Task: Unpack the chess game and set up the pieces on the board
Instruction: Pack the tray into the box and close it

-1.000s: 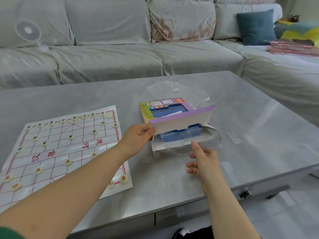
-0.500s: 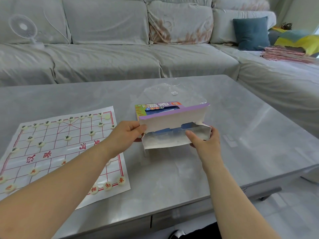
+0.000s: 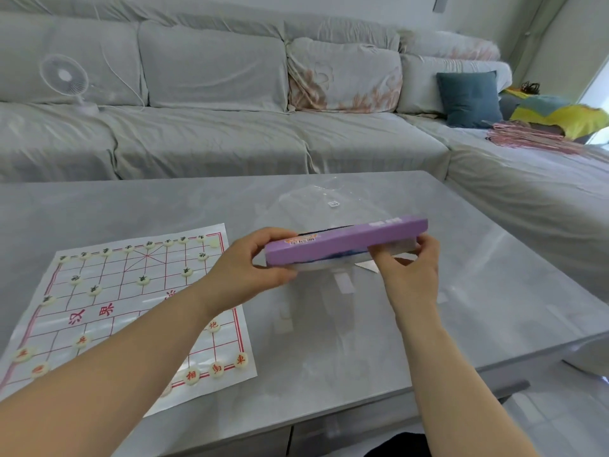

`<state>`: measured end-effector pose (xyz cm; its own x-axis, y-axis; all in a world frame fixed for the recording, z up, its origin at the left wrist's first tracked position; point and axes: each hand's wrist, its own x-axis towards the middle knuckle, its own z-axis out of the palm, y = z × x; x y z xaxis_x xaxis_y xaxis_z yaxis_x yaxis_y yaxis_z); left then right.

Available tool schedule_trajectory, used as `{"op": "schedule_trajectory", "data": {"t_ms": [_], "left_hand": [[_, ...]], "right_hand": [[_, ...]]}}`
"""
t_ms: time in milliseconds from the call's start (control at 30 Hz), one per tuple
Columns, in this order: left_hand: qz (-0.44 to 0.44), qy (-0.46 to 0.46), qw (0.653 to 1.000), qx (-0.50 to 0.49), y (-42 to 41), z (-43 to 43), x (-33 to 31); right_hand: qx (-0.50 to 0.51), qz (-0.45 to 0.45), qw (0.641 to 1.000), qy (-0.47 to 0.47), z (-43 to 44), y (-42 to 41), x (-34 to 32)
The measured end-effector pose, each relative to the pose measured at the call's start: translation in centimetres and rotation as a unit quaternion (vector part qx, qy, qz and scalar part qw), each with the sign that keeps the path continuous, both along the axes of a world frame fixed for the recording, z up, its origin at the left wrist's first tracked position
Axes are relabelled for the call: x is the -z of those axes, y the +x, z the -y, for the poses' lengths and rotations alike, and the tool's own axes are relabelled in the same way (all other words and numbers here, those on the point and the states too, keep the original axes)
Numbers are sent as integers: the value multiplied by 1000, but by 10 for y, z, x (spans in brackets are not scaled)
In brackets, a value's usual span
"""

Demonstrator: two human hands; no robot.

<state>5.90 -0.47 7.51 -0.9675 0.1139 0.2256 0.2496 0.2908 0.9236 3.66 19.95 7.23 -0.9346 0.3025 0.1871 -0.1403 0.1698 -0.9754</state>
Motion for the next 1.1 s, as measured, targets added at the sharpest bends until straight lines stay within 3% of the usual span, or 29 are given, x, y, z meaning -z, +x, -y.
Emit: {"op": "schedule_trajectory", "data": {"t_ms": [167,533,800,900,1100], "left_hand": [[-19,83,995,-55,-12,5,-37],[-28,23,992,-122,-70,-2,-67],[-49,150,982,-100,-109,-5,-69],[-61,148,984,-82,-116,-6,-68],[-67,123,986,-90,-129,-4,-66]], "right_hand": [[8,-17,999,26,1,-5,-26],[-17,2,1000,11,7,-56,-61],[-72,-98,992,-43,17,-86,-63],[-70,-109,988,-88,15,-97,-63],[-58,-109,991,-45,15,-113,-62]]}}
